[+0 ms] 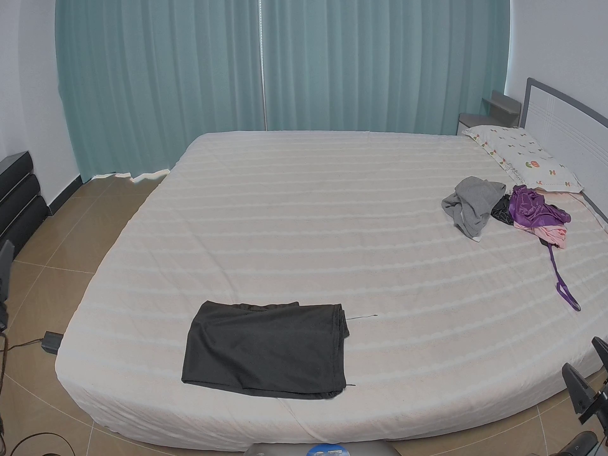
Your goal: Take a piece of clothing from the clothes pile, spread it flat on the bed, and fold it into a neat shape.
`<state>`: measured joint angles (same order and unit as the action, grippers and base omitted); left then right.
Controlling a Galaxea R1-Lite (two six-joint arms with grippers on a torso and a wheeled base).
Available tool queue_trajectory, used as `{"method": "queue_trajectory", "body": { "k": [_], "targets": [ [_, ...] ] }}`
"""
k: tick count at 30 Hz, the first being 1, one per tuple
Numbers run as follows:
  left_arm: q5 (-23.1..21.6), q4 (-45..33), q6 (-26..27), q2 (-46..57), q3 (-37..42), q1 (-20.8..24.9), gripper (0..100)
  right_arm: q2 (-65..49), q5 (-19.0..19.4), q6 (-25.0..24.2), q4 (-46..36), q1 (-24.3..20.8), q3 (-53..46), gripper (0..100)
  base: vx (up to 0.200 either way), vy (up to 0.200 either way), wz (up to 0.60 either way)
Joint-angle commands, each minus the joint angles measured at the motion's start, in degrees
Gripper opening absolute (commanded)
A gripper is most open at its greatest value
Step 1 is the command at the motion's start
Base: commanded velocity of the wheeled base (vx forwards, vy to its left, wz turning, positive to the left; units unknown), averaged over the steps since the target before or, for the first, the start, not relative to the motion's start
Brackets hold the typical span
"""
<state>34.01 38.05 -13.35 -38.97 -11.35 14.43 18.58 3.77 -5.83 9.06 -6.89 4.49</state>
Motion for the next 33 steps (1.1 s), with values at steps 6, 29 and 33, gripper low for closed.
{"method": "queue_trajectory", "body": {
  "k": [6, 29, 33],
  "targets": [
    [1.1, -6.8, 11.7, 25.7, -0.3, -14.1, 100, -13.9, -6.0, 8.6, -3.7, 3.8, 3.7, 100, 0.000, 0.000, 0.00],
    [-26.4, -8.5, 17.4, 33.5, 11.3, -20.4, 100, -18.6, -6.8, 12.7, 7.1, 6.9, -4.5, 100, 0.000, 0.000, 0.00],
    [-27.9, -11.2, 16.4, 33.5, 11.3, -20.4, 100, -18.6, -6.9, 11.9, 1.6, 6.9, -4.5, 100, 0.000, 0.000, 0.00]
  ]
}}
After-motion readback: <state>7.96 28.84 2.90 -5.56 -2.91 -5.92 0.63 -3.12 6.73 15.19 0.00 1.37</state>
